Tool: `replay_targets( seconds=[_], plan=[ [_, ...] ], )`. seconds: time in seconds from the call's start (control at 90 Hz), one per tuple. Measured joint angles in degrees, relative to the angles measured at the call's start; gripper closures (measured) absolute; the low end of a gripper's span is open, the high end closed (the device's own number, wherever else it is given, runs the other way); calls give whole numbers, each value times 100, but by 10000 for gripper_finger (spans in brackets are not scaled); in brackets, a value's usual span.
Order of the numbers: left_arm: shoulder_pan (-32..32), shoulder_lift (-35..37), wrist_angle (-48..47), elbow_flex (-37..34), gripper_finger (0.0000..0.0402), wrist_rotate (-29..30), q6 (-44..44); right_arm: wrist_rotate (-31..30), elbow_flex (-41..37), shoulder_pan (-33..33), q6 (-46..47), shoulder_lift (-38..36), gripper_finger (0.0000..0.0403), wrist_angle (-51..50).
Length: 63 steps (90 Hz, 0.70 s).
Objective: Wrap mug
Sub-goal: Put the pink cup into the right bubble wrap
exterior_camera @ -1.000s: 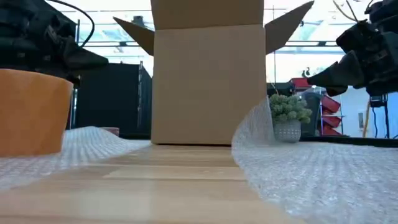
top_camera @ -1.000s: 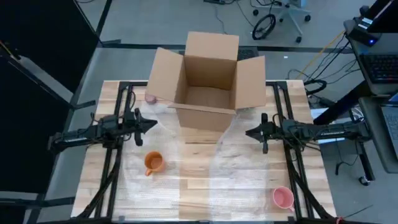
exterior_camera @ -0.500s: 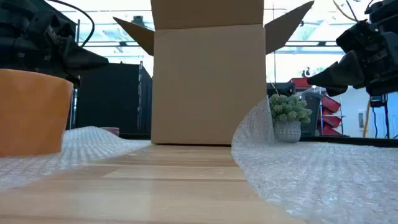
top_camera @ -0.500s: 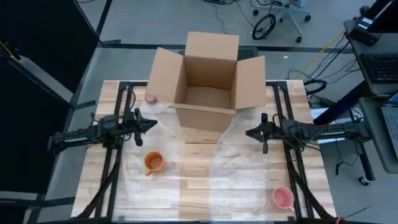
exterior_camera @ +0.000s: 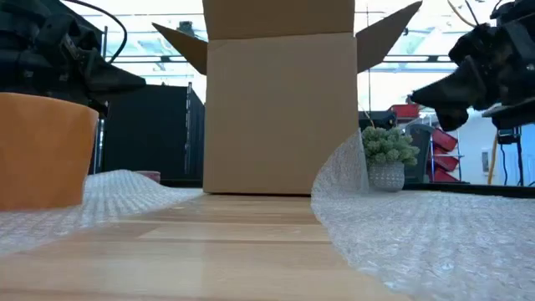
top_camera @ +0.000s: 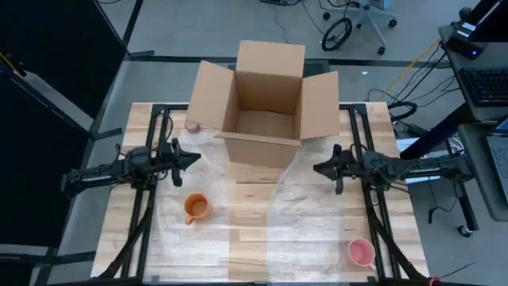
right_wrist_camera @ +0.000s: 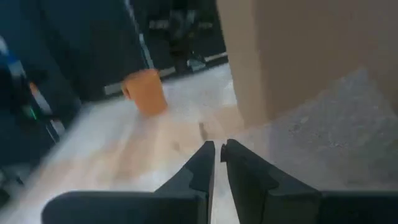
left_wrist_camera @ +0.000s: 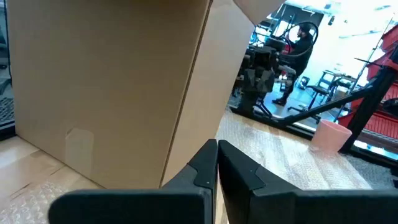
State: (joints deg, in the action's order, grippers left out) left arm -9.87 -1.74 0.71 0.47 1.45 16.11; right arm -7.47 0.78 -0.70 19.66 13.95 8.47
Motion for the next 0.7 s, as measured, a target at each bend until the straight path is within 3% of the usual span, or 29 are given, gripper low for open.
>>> replay_targets(
  seconds=[0.156,0.367,0.7],
  plan=[
    [0,-1,25,-2,402,-1,50,-87,0,-3,239,-6,376,570],
    [-2,0,265,-2,402,59,1013,-94,2,-3,225,-6,376,1299],
    [-12,-2,660,0,402,249,1341,-94,0,-3,209,-6,376,1326]
  ],
)
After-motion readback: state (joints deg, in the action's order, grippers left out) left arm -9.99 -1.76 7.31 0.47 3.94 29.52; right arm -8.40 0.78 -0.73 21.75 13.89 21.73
